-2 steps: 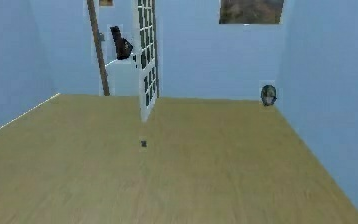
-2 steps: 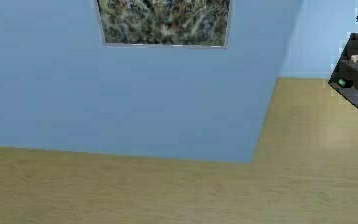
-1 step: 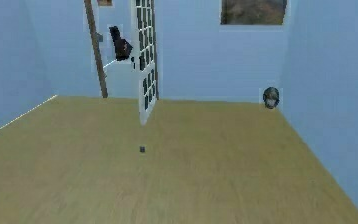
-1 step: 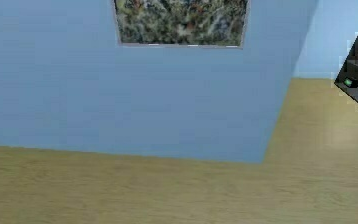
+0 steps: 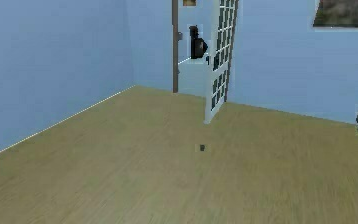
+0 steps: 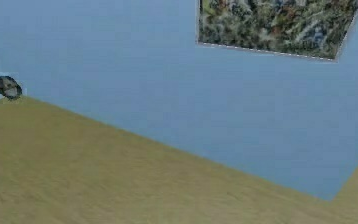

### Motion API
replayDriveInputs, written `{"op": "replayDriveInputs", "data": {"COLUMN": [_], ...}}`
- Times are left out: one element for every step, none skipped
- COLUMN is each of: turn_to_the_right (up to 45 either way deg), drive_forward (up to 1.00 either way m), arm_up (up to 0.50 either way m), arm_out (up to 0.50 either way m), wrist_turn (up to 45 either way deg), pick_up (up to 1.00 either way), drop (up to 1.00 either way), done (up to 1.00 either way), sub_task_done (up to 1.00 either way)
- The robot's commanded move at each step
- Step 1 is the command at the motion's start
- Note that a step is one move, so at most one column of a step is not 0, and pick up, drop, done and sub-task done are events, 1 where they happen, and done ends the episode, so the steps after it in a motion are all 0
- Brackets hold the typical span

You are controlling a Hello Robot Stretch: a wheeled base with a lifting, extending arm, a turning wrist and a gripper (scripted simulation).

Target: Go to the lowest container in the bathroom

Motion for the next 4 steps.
{"op": "replayDriveInputs", "data": {"turn_to_the_right": [0.0,-3.0,0.0,-18.0], "drive_forward": [1.00,0.00,0.65,0.00], "arm_up": [0.00,0.00,0.00,0.00], "arm_out": [0.00,0.00,0.00,0.00], "wrist_turn": [0.0,0.0,0.0,0.0], "pick_up": [0.00,0.00,0.00,0.00], "drop": [0.00,0.00,0.00,0.00], "done": [0.00,0.00,0.00,0.00], "sub_task_done": [0.00,0.00,0.00,0.00]}}
